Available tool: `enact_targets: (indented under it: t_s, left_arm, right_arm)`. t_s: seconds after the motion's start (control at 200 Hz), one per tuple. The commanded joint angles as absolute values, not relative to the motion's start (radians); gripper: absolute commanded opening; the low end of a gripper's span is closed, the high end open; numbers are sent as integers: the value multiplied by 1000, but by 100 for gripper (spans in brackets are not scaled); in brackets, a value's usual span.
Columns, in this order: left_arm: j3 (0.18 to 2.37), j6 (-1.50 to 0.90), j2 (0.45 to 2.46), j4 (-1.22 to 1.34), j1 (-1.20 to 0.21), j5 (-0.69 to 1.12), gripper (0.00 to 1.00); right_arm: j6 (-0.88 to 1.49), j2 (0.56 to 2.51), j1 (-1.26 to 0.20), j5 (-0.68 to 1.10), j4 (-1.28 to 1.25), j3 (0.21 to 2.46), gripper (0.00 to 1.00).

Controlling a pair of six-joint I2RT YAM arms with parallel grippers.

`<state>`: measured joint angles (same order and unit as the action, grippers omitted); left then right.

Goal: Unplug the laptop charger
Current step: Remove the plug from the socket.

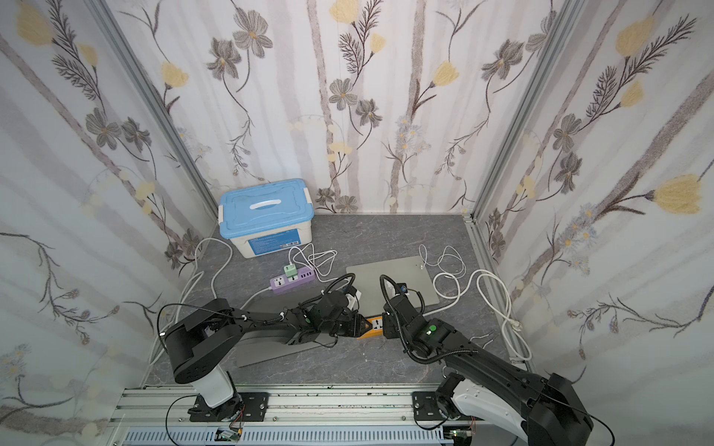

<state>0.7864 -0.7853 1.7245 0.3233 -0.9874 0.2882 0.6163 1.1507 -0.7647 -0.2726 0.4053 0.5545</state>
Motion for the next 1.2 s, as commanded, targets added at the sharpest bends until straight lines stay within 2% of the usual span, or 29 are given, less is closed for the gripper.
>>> enact_targets:
  t_s: [0.0, 0.684, 1.019, 1.194]
  left_arm:
    - [776, -785, 1724, 246, -986, 262, 36]
    - [779, -784, 1729, 247, -986, 265, 36]
    - [783, -782, 1734, 242, -987, 267, 36]
    - [788, -783, 1737, 240, -986, 268, 36]
  right_arm:
    - [600, 1164, -765, -295, 410, 571, 61]
    - [621, 1221, -767, -287, 438, 584, 58]
    - [617, 1239, -769, -289, 439, 590, 51]
    - [617, 1237, -769, -294, 442, 592, 44]
